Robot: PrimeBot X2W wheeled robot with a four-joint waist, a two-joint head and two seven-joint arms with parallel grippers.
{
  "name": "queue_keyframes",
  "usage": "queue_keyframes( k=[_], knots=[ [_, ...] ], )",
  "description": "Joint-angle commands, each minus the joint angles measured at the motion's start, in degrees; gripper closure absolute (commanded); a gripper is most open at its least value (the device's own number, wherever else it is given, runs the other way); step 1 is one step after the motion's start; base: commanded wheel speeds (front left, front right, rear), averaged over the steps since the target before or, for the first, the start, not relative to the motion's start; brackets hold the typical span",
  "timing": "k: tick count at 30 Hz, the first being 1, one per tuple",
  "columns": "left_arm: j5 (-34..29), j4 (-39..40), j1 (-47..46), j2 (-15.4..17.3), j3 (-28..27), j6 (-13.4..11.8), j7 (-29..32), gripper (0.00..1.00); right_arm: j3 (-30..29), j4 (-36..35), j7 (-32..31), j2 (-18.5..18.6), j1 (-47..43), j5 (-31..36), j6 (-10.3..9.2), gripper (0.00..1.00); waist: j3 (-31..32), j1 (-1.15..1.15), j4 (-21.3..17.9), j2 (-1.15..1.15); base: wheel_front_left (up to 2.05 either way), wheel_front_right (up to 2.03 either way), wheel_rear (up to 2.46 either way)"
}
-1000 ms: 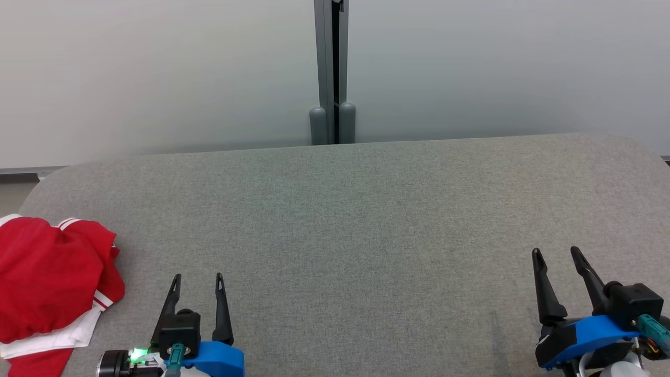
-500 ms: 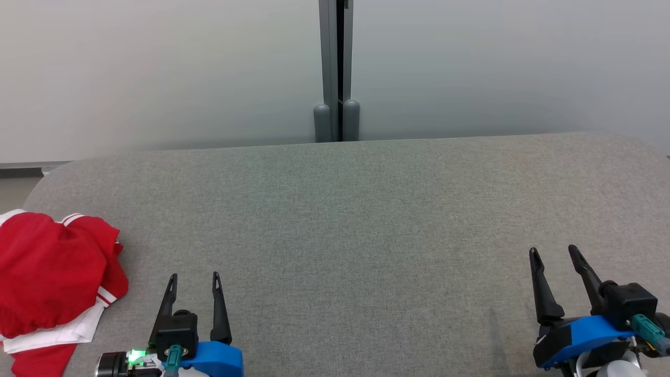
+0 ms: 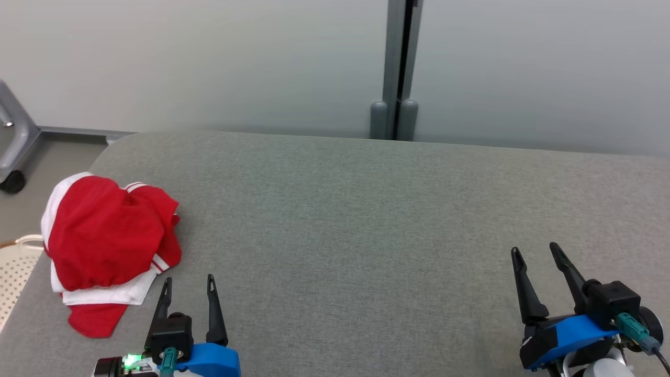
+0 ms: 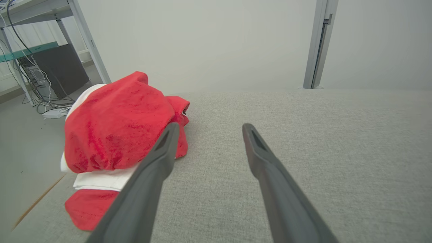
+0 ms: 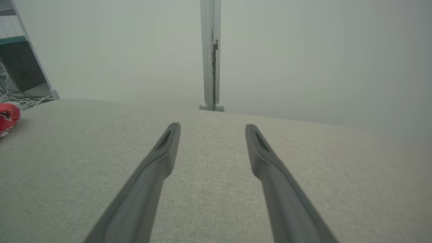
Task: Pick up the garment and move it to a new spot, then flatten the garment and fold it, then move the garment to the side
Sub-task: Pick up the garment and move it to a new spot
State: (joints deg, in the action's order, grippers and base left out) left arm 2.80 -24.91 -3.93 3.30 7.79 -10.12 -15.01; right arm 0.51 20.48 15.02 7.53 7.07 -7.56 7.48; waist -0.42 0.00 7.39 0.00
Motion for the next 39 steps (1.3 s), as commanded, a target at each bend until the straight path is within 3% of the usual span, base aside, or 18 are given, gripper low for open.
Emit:
queue_keyframes(
  k=[1, 13, 21, 30, 39],
  knots=[
    [-0.2, 0.3, 0.1, 0.0, -0.2, -0.2, -0.3, 0.00, 0.2, -0.4, 0.2, 0.0, 0.4, -0.1, 0.02, 0.00, -1.2, 0.00, 2.2, 0.00, 0.00, 0.00, 0.00],
    [-0.3, 1.5, 0.9, -0.3, -1.0, -0.3, -0.2, 0.00, 1.9, -1.1, 0.2, 0.3, 0.6, -0.7, 0.02, 0.00, -2.4, 0.00, 13.7, 0.00, 0.00, 0.00, 0.00],
    [0.0, 2.1, 1.9, -0.3, -2.1, -0.3, -0.2, 0.00, 3.7, -1.0, 0.2, 0.3, 0.0, -0.8, 0.02, 0.00, -2.5, 0.00, 19.3, 0.00, 0.00, 0.00, 0.00],
    [0.1, 3.4, 2.6, -0.4, -2.7, -0.7, -0.2, 0.00, 4.6, -1.2, 0.2, 0.2, -0.1, -0.8, 0.02, 0.00, -3.0, 0.00, 22.0, 0.00, 0.00, 0.00, 0.00],
    [1.6, 4.3, 0.4, -0.4, -3.0, -0.3, -0.2, 0.00, 5.9, -1.9, 0.2, 2.0, 0.8, -1.1, 0.02, 0.00, -4.8, 0.00, 20.9, 0.00, 0.00, 0.00, 0.00]
  ],
)
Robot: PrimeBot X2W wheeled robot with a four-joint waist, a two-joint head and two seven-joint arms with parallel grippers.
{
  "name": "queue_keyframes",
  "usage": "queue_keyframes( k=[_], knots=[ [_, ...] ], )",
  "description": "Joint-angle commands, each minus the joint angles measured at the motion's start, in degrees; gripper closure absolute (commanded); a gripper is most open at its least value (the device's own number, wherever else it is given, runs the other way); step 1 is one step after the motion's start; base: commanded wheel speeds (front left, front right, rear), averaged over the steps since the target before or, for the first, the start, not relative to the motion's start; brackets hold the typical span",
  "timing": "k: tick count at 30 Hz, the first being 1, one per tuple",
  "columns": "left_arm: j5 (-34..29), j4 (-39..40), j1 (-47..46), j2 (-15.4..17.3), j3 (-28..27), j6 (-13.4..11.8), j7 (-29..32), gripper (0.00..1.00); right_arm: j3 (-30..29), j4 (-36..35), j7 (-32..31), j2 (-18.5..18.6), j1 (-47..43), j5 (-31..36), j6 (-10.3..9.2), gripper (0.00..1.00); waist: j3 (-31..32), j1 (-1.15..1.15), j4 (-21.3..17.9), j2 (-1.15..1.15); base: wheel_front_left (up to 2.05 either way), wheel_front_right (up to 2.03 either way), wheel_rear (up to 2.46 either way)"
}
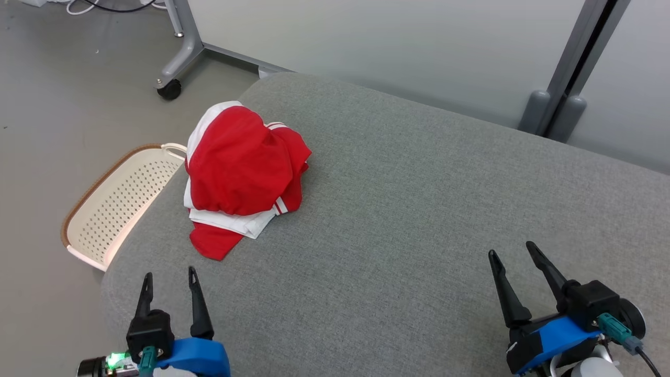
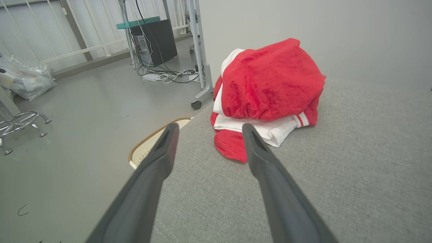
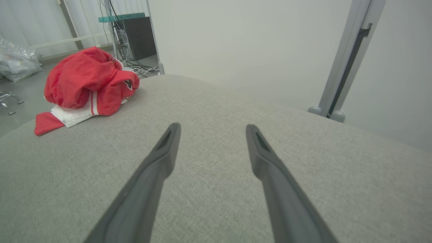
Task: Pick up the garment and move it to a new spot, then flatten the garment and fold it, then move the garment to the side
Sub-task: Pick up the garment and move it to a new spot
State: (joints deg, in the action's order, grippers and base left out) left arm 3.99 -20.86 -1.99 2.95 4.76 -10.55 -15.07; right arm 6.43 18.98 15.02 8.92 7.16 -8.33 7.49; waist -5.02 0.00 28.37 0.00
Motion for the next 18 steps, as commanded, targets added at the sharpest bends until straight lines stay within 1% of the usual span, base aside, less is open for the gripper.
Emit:
queue_keyframes(
  k=[1, 8, 14, 18],
  knots=[
    [0.4, 0.0, -2.0, -0.1, 0.0, 0.5, -0.2, 0.00, 0.2, -0.6, 0.2, 0.9, 0.8, -0.3, 0.01, 0.00, -0.7, 0.00, -0.3, 0.00, 0.00, 0.00, 0.00],
    [1.4, -1.9, -7.8, -0.1, -1.5, 1.5, -0.2, 0.00, 2.5, -2.3, 0.2, 4.4, 1.9, -1.0, 0.01, 0.00, -4.7, 0.00, -2.9, 0.00, 0.00, 0.00, 0.00],
    [0.5, -4.6, -14.0, -0.1, -2.4, 2.2, -0.2, 0.00, 4.4, -4.2, 0.2, 7.8, 3.0, -2.5, 0.01, 0.00, -8.5, 0.00, -5.7, 0.00, 0.00, 0.00, 0.00],
    [-0.4, -6.7, -17.6, 0.2, -3.3, 1.7, -0.2, 0.00, 5.3, -5.2, 0.2, 9.3, 3.5, -3.2, 0.01, 0.00, -10.8, 0.00, -7.8, 0.00, 0.00, 0.00, 0.00]
  ],
)
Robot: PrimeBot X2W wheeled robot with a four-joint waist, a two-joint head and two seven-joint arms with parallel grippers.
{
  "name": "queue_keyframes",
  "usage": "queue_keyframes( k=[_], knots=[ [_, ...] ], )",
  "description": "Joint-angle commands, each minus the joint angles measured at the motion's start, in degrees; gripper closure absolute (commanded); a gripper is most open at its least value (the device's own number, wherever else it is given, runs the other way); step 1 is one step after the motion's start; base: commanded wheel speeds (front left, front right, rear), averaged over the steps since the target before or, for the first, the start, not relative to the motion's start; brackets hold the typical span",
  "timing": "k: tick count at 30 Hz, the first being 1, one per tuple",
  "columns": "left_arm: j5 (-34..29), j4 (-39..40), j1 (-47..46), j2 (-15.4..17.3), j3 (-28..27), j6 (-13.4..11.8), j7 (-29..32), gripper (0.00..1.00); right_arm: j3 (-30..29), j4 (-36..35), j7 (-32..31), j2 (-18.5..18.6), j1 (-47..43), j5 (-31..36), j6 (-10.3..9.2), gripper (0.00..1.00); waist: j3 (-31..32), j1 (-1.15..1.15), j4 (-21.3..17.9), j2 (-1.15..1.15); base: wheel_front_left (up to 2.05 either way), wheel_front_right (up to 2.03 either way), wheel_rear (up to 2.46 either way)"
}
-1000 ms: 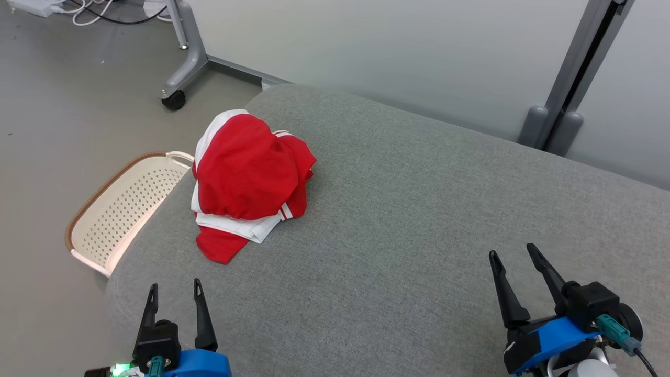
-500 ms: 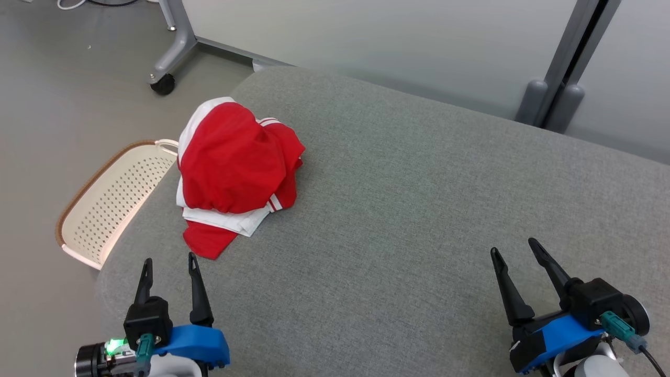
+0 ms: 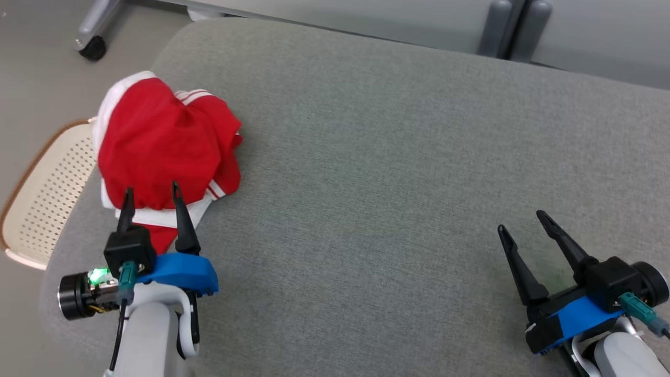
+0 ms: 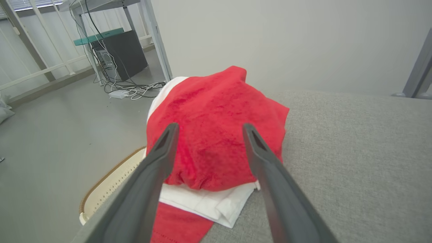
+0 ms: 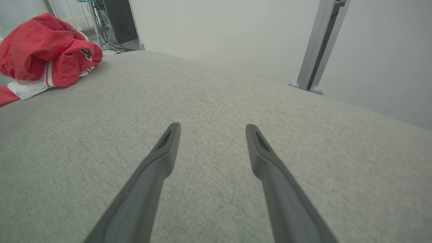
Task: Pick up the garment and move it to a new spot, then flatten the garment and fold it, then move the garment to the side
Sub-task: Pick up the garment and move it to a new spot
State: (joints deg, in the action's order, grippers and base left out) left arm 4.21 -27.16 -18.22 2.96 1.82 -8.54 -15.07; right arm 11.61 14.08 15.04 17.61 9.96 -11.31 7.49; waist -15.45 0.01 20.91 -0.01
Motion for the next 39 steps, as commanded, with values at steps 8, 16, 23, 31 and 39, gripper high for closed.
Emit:
queue_keyframes(
  k=[8, 16, 23, 31, 39],
  knots=[
    [-1.7, -4.0, -6.8, 0.9, -1.6, -1.9, -0.2, 0.00, 0.3, -1.7, 0.2, 2.8, 2.0, -1.5, 0.01, 0.00, -3.6, -0.01, -3.0, 0.01, 0.00, 0.00, 0.00],
    [-2.1, -8.0, -11.7, 2.3, -3.6, -4.5, -0.2, 0.00, 0.3, -2.2, 0.2, 4.2, 2.9, -2.3, 0.01, 0.00, -5.9, -0.01, -4.8, 0.01, 0.00, 0.00, 0.00],
    [-2.0, -13.8, -15.9, 4.1, -4.3, -5.7, -0.2, 0.00, 0.5, -2.4, 0.2, 5.1, 3.7, -2.7, 0.01, 0.00, -7.1, -0.01, -5.8, 0.01, 0.00, 0.00, 0.00],
    [-0.4, -22.1, -19.5, 5.8, -5.8, -5.8, -0.1, 0.00, 0.6, -2.1, 0.2, 5.4, 4.1, -3.3, 0.01, 0.00, -7.8, -0.01, -6.9, 0.01, 0.00, 0.00, 0.00],
    [0.0, -25.1, -22.3, 7.3, -5.3, -4.4, -0.2, 1.00, 0.4, -1.3, 0.2, 4.8, 4.2, -3.1, 0.01, 0.00, -7.0, -0.01, -7.1, 0.01, 0.00, 0.00, 0.00]
  ],
)
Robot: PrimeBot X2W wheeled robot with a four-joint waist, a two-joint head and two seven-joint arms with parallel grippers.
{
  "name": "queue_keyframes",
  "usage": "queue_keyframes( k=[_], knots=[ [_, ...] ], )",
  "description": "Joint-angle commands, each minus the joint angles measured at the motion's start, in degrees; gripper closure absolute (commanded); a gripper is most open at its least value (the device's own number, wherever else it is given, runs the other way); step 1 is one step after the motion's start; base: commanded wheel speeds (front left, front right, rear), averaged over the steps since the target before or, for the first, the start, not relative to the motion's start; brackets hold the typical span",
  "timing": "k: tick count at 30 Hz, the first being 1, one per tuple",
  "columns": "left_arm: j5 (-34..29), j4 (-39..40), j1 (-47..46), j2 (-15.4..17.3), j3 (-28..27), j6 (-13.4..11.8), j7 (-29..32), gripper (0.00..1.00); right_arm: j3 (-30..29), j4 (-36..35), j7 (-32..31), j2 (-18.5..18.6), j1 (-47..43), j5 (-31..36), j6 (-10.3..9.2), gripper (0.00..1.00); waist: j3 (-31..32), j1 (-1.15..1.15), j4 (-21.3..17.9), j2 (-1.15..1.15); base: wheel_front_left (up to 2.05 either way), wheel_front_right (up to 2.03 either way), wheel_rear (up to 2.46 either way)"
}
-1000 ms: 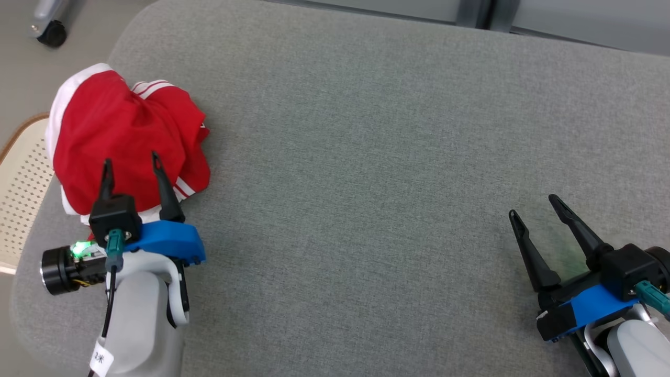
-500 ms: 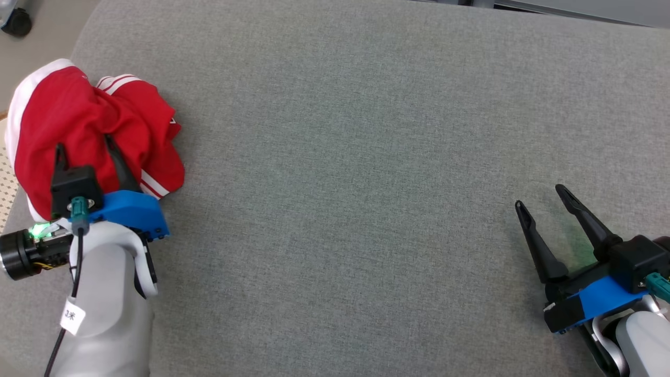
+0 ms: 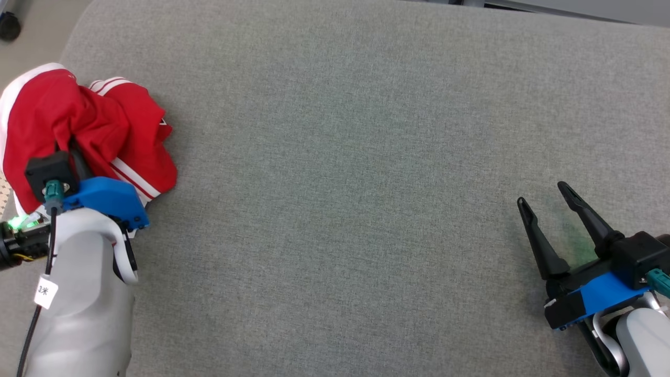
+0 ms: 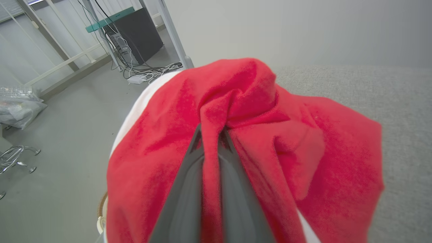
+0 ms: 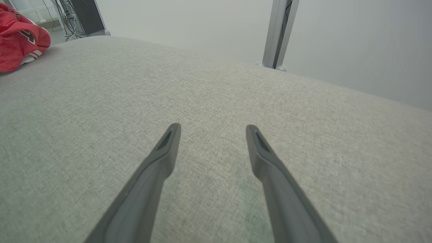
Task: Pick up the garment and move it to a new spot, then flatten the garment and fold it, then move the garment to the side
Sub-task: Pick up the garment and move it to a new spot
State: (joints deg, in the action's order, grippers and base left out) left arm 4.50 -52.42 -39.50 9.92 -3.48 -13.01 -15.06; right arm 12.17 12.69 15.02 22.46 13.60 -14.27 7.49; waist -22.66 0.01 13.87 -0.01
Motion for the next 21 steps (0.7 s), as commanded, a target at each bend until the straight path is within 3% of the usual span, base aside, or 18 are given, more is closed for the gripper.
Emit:
queue_keyframes(
  k=[1, 6, 11, 21],
  knots=[
    [-0.3, 0.7, -1.3, 0.5, 0.1, 0.3, -0.2, 1.00, -0.2, 0.2, 0.2, -0.3, 0.5, -0.2, 0.01, 0.00, 0.5, -0.01, -0.1, 0.01, 0.00, 0.00, 0.00],
    [-1.4, 5.9, -2.4, 0.8, 2.1, 2.4, -0.2, 1.00, -0.2, 0.7, 0.2, -1.9, 0.6, 0.2, 0.01, 0.00, 2.4, -0.01, -0.4, 0.01, 0.00, 0.00, 0.00],
    [-3.1, 13.2, -3.3, -0.8, 5.9, 4.9, -0.2, 1.00, -0.3, 1.5, 0.2, -3.9, 0.2, 0.4, 0.01, 0.00, 4.8, -0.01, -1.3, 0.01, 0.00, 0.00, 0.00],
    [-3.1, 19.3, -4.2, -5.2, 12.6, 9.3, -0.2, 1.00, -0.4, 3.4, 0.2, -7.7, 0.8, 0.5, 0.01, 0.00, 8.7, -0.01, -8.2, 0.01, 0.00, 0.00, 0.00]
  ],
)
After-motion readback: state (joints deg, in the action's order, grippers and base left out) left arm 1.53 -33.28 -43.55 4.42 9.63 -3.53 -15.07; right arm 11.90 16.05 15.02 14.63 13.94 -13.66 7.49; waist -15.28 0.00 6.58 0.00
